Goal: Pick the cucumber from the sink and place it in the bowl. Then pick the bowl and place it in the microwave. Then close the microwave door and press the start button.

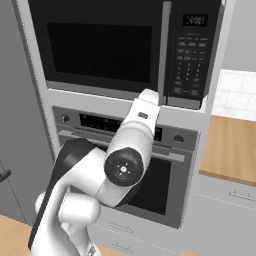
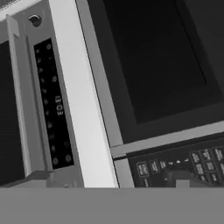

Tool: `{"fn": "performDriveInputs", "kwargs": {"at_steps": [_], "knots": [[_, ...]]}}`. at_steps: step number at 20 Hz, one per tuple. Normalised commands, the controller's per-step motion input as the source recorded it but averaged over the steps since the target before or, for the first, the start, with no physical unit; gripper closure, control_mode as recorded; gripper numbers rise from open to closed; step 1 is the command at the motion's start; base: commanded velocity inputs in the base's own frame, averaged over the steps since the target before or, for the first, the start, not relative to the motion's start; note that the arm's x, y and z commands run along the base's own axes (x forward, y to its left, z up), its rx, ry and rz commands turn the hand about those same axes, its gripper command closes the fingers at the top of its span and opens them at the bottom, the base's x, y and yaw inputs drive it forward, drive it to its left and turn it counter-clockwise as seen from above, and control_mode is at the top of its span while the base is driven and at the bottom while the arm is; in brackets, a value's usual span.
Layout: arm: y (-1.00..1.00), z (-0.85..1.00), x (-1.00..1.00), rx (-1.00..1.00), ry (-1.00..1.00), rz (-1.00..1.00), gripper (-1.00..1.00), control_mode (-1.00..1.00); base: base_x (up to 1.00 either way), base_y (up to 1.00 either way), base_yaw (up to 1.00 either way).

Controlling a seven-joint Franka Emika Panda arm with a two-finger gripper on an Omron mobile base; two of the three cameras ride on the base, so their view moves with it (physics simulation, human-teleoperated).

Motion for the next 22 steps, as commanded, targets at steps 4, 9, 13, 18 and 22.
{"fn": "performDriveInputs", "kwargs": {"at_steps": [4,9,13,18,22], "knots": [[0.0,-0.14,0.73,0.19,0.0,0.19,-1.0,-1.0,0.0,0.0,0.0],[-0.02,-0.08,0.62,0.1,-0.08,0.17,-1.0,-1.0,0.0,0.0,0.0],[-0.14,0.0,0.36,0.0,-0.17,0.0,-1.0,-1.0,0.0,0.0,0.0],[-0.1,-0.02,0.31,0.0,-0.05,0.0,-1.0,-1.0,0.0,0.0,0.0],[-0.33,0.0,0.11,0.03,0.0,0.04,-1.0,-1.0,0.0,0.0,0.0]]}}
